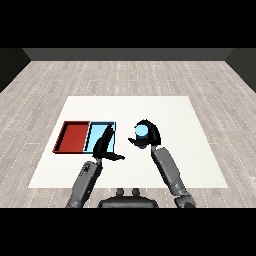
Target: Pick the blue can and put it in the blue box
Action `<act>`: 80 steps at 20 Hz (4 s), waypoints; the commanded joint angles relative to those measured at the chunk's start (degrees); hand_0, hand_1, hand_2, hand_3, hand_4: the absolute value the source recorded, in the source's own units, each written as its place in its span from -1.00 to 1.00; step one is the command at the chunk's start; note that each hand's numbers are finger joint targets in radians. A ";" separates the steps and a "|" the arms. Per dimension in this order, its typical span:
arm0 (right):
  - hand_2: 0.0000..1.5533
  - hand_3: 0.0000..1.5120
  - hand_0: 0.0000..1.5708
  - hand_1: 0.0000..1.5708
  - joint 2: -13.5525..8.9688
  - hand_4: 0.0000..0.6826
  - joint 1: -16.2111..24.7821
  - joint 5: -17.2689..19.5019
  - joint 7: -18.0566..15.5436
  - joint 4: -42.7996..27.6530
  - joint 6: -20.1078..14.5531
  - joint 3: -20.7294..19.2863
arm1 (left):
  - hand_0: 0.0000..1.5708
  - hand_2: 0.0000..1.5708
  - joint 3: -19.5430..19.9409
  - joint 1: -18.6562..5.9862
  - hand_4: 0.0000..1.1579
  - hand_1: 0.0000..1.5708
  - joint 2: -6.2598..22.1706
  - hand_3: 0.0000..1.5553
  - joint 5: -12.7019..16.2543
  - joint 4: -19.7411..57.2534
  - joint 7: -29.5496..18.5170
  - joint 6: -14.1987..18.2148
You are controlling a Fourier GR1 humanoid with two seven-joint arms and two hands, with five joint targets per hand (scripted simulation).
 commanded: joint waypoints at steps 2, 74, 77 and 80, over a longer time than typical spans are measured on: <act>0.87 0.89 0.84 0.84 0.10 0.78 -3.32 -1.39 -2.48 3.70 -4.22 5.08 | -1.00 -1.00 -3.09 -2.88 -1.00 -1.00 -0.01 -1.00 -0.02 5.89 -2.63 3.09; 0.61 0.48 0.50 0.50 0.05 0.19 1.00 -9.78 -1.76 -4.44 -8.24 19.14 | 1.00 1.00 -18.07 -19.32 0.21 1.00 0.03 0.89 11.07 22.51 -15.40 30.89; -1.00 -1.00 -1.00 -1.00 -0.22 -1.00 -2.52 -6.99 2.64 -3.17 -7.20 16.48 | 1.00 0.98 -15.36 -19.08 0.80 1.00 0.03 0.89 10.91 24.03 -19.16 28.74; -1.00 -1.00 -1.00 -1.00 0.07 -1.00 -2.15 -6.35 2.95 -3.49 -6.62 15.93 | 1.00 0.98 -15.74 -19.74 0.80 1.00 0.02 0.89 12.17 25.21 -20.28 28.88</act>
